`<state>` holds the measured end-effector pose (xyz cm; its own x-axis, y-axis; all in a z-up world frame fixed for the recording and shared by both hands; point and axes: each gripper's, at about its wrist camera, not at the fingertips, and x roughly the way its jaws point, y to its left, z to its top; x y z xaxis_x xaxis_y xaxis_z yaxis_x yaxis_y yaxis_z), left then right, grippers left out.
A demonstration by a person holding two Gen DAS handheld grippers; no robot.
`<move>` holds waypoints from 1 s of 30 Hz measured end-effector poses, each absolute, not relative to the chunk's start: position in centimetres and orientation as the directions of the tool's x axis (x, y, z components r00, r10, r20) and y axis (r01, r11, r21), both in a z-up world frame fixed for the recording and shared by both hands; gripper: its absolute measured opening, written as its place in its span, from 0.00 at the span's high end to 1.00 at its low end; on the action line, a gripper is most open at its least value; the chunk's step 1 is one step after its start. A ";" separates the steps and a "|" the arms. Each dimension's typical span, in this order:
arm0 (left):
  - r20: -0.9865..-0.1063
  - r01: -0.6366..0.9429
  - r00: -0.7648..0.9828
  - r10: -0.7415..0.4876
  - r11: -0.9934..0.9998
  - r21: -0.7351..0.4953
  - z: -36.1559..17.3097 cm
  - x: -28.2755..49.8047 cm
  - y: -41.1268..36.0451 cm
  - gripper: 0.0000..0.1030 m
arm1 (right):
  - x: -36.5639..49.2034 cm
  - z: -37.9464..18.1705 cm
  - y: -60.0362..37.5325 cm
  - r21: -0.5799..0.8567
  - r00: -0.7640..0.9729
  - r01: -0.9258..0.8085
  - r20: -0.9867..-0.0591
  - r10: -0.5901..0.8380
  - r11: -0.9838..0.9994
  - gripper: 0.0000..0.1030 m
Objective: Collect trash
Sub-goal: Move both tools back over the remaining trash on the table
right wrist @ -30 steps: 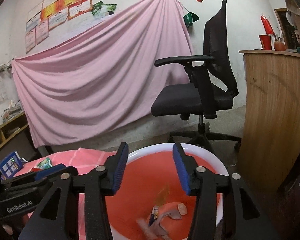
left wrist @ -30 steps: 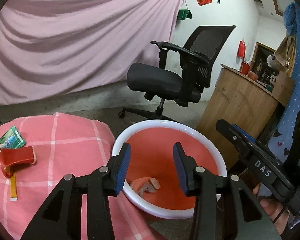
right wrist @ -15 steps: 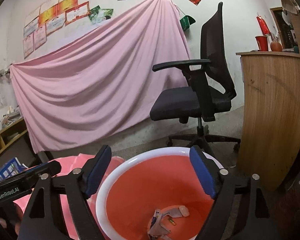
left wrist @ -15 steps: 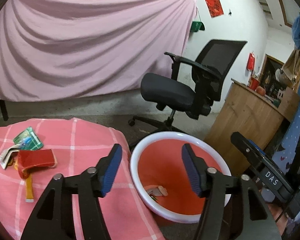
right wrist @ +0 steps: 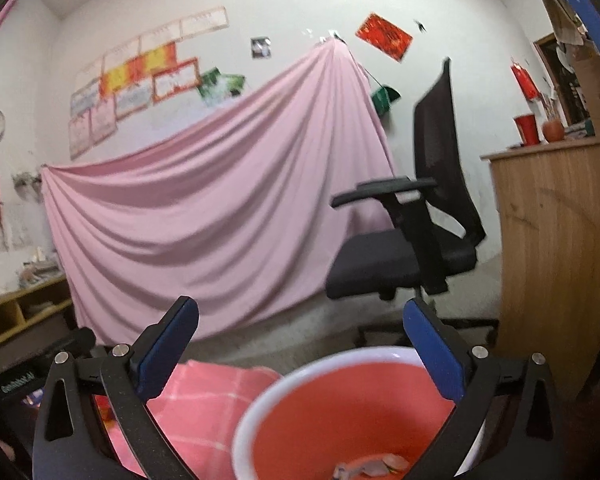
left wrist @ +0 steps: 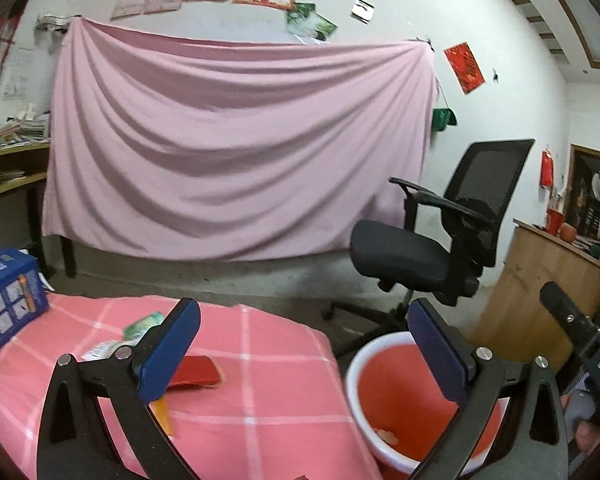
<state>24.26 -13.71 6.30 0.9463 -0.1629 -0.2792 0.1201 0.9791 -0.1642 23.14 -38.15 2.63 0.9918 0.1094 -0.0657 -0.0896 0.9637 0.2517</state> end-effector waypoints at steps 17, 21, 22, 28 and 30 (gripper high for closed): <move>-0.174 -0.082 0.983 0.060 0.989 -0.125 7.0 20.1 -4.8 0.01 | 23.5 4.1 -28.8 0.131 0.966 -0.259 0.034 0.257 0.957 0.00; -0.171 -0.130 0.979 0.109 0.984 -0.120 6.8 19.5 -2.5 0.01 | 24.0 3.8 -27.1 0.106 0.958 -0.287 0.020 0.287 0.952 0.00; -0.174 -0.138 0.978 0.116 0.983 -0.117 6.7 19.6 -2.2 0.01 | 24.2 3.7 -26.4 0.096 0.955 -0.295 0.011 0.295 0.951 0.00; -0.214 -0.186 0.963 0.163 0.978 -0.090 5.3 19.7 0.6 0.01 | 25.3 3.0 -23.4 0.048 0.942 -0.329 -0.060 0.331 0.943 0.00; -0.235 -0.202 0.956 0.178 0.976 -0.084 4.7 19.8 1.5 0.01 | 25.9 2.7 -22.2 0.031 0.933 -0.344 -0.100 0.345 0.938 0.00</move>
<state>19.82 1.52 4.66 0.9556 0.1777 -0.2351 -0.2021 0.9758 -0.0839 25.87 -22.18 2.68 0.9331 0.3454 -0.1001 -0.3440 0.9385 0.0309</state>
